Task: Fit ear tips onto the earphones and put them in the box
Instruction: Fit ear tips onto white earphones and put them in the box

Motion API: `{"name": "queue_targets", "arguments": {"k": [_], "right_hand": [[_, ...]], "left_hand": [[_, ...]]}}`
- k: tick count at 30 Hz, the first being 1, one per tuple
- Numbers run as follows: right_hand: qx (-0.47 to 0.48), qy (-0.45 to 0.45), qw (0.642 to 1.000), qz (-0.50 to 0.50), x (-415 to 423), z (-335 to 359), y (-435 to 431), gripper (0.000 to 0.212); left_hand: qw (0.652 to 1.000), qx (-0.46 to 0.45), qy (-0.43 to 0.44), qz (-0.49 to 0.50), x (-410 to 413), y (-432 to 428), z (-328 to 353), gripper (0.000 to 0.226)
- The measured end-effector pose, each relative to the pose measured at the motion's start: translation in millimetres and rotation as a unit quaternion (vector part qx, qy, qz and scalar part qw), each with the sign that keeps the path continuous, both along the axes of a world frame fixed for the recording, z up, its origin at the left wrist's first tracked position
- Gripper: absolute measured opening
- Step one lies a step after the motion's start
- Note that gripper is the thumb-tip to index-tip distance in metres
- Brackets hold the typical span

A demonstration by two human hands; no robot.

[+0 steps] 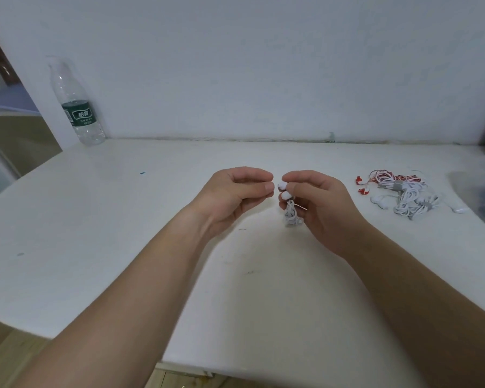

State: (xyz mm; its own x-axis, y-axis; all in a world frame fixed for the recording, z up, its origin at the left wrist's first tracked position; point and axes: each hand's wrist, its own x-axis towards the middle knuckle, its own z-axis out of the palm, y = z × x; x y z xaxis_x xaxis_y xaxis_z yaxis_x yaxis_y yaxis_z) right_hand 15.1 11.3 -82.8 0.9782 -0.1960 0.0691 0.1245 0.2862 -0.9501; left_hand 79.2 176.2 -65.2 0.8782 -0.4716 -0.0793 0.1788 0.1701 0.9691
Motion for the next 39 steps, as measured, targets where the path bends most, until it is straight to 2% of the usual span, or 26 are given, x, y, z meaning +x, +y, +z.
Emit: {"name": "queue_targets", "arguments": {"k": [6,9,16,34,39], "right_hand": [[-0.009,-0.009,1.000,-0.006,0.3,-1.1,-1.6,0.015],[-0.016,-0.014,1.000,-0.015,0.7,-0.5,-3.4,0.014],[-0.012,-0.019,1.000,-0.017,0.3,-0.8,-4.9,0.014],[-0.079,-0.008,0.996,-0.029,2.4,-4.0,-9.4,0.012],[-0.075,-0.002,0.997,-0.025,2.5,-3.9,-10.5,0.012]], "left_hand": [[0.997,-0.059,0.049,-0.010,0.1,0.8,2.7,0.013],[0.996,-0.066,0.059,-0.011,0.9,1.6,4.3,0.018],[0.999,-0.041,0.023,-0.022,-1.7,-0.4,1.4,0.020],[0.999,-0.002,-0.023,-0.040,0.1,0.1,-1.7,0.019],[0.999,-0.017,-0.024,-0.038,1.0,-0.1,-2.8,0.020]]}}
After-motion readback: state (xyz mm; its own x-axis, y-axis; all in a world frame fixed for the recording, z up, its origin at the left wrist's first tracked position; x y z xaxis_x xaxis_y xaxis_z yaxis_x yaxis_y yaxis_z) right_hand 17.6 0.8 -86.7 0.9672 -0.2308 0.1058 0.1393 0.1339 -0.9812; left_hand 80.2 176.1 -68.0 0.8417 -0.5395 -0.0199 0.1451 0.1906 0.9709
